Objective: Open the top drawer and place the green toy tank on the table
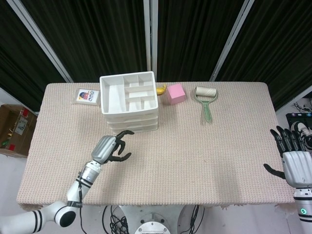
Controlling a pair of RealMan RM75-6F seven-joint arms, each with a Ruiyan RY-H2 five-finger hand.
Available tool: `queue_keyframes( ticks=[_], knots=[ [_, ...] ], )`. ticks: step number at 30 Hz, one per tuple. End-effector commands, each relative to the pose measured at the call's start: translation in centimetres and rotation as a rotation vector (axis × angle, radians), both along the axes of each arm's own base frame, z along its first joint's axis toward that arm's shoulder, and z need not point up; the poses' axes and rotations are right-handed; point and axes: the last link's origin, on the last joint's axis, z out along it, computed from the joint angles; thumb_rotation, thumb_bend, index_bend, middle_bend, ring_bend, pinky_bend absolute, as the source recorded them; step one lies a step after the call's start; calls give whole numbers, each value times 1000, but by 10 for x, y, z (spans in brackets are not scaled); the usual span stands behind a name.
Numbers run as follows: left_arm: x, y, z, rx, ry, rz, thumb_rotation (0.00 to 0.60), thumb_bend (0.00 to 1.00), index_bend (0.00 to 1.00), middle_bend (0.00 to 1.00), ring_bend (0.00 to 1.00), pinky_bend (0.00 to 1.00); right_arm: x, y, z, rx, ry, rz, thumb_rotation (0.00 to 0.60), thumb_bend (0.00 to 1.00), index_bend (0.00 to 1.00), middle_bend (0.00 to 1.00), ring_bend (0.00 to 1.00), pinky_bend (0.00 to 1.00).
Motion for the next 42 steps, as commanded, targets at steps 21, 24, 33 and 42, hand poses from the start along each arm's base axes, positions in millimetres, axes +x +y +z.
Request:
queue_keyframes(
  ticks=[21, 24, 33, 42],
  knots=[
    [18, 20, -65, -28, -585, 319, 600, 406, 170, 926, 1000, 1000, -4, 1, -7, -3, 9, -45, 600, 25, 0, 0, 0, 0],
    [21, 21, -68, -43, -636, 332, 600, 405, 170, 926, 1000, 1000, -5, 2, -8, -4, 14, -54, 600, 25, 0, 0, 0, 0],
    [29, 26, -77, -91, -711, 347, 600, 403, 171, 926, 1000, 1000, -7, 4, -6, -11, 17, -71, 600, 25, 0, 0, 0, 0],
    [37, 32, -81, -136, -771, 345, 600, 403, 193, 926, 1000, 1000, -9, 5, -6, -11, 17, -85, 600, 25, 0, 0, 0, 0]
  ],
)
